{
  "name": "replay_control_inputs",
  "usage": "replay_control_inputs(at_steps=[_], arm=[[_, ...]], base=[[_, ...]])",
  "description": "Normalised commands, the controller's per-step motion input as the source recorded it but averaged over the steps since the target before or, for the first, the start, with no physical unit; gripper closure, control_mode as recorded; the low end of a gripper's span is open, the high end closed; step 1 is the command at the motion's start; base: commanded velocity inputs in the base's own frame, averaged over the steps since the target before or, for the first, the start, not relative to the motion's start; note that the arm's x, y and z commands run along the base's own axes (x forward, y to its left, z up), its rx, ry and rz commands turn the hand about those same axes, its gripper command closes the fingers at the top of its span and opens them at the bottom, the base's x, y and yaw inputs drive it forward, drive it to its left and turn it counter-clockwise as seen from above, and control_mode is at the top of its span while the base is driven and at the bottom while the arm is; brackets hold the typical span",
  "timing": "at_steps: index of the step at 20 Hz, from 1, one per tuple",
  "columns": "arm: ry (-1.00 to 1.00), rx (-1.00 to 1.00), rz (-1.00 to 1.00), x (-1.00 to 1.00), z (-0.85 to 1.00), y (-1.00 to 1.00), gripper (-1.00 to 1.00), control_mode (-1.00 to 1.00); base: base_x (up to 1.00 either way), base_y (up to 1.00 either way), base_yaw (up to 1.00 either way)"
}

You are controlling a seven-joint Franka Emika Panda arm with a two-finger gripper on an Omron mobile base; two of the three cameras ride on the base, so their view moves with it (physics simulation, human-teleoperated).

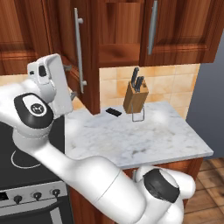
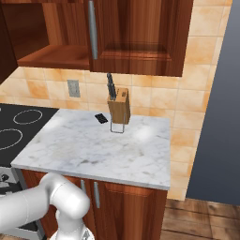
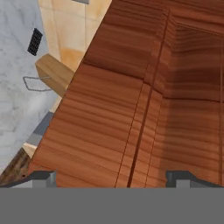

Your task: Close all open cabinet doors.

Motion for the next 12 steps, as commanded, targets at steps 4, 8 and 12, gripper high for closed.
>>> replay_control_inputs(at_steps=[4,8,12], arm=[[0.02,-0.01,0.00,0.11,0.03,-0.69,-1.00,-1.00],[0.03,0.00,0.00,0.29,0.02,-0.69,-1.00,-1.00],[0.06,0.00,0.03,0.58,0.02,-0.68,-1.00,-1.00]], base=[[0.00,0.00,0.00],[0.00,0.00,0.00],[0.00,0.00,0.00]])
